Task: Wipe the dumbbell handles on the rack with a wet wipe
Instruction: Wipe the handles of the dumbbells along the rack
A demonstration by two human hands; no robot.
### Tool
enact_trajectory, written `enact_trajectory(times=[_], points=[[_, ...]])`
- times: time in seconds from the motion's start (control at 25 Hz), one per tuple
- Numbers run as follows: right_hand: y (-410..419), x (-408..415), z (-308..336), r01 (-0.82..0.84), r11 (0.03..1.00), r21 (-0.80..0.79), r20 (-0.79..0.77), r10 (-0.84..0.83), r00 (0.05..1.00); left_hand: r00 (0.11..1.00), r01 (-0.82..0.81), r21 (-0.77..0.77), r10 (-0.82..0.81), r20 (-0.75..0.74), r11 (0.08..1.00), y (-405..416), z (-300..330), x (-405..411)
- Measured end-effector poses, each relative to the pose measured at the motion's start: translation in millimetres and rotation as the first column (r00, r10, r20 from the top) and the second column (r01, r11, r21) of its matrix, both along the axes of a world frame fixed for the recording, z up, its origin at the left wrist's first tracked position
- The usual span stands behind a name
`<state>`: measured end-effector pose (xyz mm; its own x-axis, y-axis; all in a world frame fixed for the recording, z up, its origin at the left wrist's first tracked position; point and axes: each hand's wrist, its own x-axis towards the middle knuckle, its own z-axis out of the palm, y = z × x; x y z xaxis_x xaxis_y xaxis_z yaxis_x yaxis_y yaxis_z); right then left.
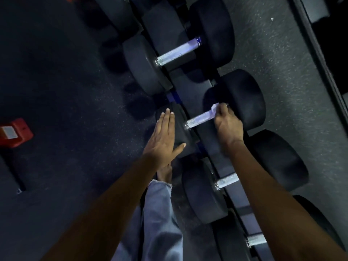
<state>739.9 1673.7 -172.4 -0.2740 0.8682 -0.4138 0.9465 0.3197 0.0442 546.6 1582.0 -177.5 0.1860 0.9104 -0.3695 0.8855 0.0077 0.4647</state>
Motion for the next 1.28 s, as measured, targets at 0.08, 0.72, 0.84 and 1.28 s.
enact_trajectory(times=[0.08, 0.72, 0.84, 1.28], points=[[2.1, -4.0, 4.6, -0.026, 1.000, 0.015, 0.065, 0.025, 0.998, 1.000, -0.023, 0.016, 0.023, 0.012, 1.000, -1.3, 1.5, 0.9], [-1.1, -55.9, -1.4, -0.251, 0.932, -0.261, 0.017, 0.265, 0.964, 0.999, -0.032, -0.005, 0.031, -0.004, 0.999, -2.3, -0.1, 4.9], [9.8, -57.5, -2.2, -0.219, 0.939, -0.266, 0.081, 0.248, 0.965, 1.000, -0.028, -0.012, 0.028, -0.001, 1.000, -2.1, 0.1, 4.3], [20.9, -26.5, -2.3, 0.015, 0.998, -0.068, 0.137, -0.006, 0.991, 1.000, -0.026, 0.001, 0.026, 0.006, 1.000, -2.5, -1.5, 3.9]])
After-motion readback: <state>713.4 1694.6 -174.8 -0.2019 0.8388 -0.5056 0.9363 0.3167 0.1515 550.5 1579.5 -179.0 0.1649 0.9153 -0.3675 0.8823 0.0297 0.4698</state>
